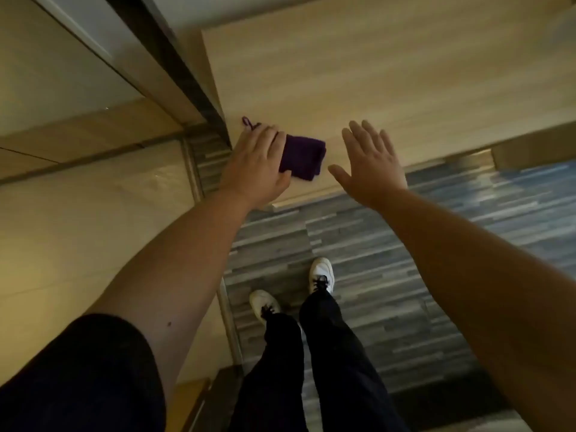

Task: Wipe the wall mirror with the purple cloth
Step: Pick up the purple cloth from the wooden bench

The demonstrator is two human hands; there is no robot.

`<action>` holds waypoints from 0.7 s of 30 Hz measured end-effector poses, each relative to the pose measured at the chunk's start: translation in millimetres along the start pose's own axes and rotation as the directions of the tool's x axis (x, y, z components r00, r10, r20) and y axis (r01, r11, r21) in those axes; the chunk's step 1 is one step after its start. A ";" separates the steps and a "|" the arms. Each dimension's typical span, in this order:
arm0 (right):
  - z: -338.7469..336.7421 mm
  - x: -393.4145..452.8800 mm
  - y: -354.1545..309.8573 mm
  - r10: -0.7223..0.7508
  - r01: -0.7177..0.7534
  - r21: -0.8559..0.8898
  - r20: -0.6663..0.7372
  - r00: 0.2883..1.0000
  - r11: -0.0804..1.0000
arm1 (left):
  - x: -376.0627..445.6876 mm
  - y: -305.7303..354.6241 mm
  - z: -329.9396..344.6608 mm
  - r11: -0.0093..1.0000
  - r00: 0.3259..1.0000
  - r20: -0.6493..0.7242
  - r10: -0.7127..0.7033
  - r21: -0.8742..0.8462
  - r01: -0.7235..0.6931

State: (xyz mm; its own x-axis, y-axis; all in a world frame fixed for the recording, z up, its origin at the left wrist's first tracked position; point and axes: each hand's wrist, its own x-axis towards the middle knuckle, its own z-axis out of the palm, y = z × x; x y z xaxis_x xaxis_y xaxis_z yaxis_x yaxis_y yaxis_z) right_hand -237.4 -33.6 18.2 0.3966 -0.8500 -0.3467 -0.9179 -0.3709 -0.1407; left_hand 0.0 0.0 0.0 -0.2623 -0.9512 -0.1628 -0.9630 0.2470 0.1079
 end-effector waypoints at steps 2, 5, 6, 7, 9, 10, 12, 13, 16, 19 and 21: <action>16.2 10.5 5.7 -0.003 0.003 -0.023 0.011 1.000 1.000 | 12.5 -1.5 18.9 1.000 0.999 0.035 0.027 0.009 -0.027; 40.5 19.3 12.1 -0.003 0.004 -0.045 0.020 1.000 0.999 | 27.9 -6.2 44.5 0.997 0.996 0.049 0.076 0.022 -0.077; 44.4 22.7 13.7 -0.010 0.011 -0.045 0.014 1.000 0.999 | 33.7 -8.2 51.0 0.995 0.993 0.057 0.099 0.021 -0.100; 47.4 25.7 16.0 -0.013 0.013 -0.049 0.008 1.000 0.999 | 38.7 -10.9 56.1 0.992 0.991 0.063 0.116 0.034 -0.119; 51.5 30.7 18.7 -0.014 0.015 -0.064 0.008 1.000 0.998 | 46.9 -18.3 64.6 0.985 0.984 0.076 0.161 0.055 -0.165; 54.2 31.8 19.5 -0.013 0.014 -0.066 0.016 1.000 0.998 | 49.5 -21.7 68.4 0.981 0.980 0.084 0.182 0.055 -0.186; 59.1 34.1 21.3 -0.010 0.011 -0.061 0.017 1.000 0.998 | 53.0 -27.3 73.1 0.970 0.971 0.047 0.235 0.053 -0.238; 61.2 34.6 22.7 -0.009 0.010 -0.061 0.020 1.000 0.998 | 53.6 -29.5 75.2 0.964 0.967 0.019 0.256 0.063 -0.257; 67.6 34.5 23.9 -0.008 0.009 -0.049 0.021 1.000 0.999 | 52.9 -32.9 83.2 0.959 0.959 -0.071 0.275 0.089 -0.269; 70.5 32.1 19.6 -0.008 0.009 -0.031 0.015 1.000 0.999 | 50.7 -31.8 86.5 0.958 0.951 -0.142 0.276 0.123 -0.260; 71.6 30.5 13.8 -0.010 0.010 -0.020 0.009 1.000 1.000 | 47.8 -27.5 86.0 0.954 0.948 -0.163 0.275 0.170 -0.247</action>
State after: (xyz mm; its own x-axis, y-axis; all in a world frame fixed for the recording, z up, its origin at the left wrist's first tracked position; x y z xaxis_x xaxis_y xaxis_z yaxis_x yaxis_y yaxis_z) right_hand -238.6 -37.8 -60.7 0.4057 -0.8427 -0.3540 -0.9135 -0.3868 -0.1260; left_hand 8.6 -36.3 -95.1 -0.5029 -0.8637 0.0350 -0.8644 0.5023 -0.0240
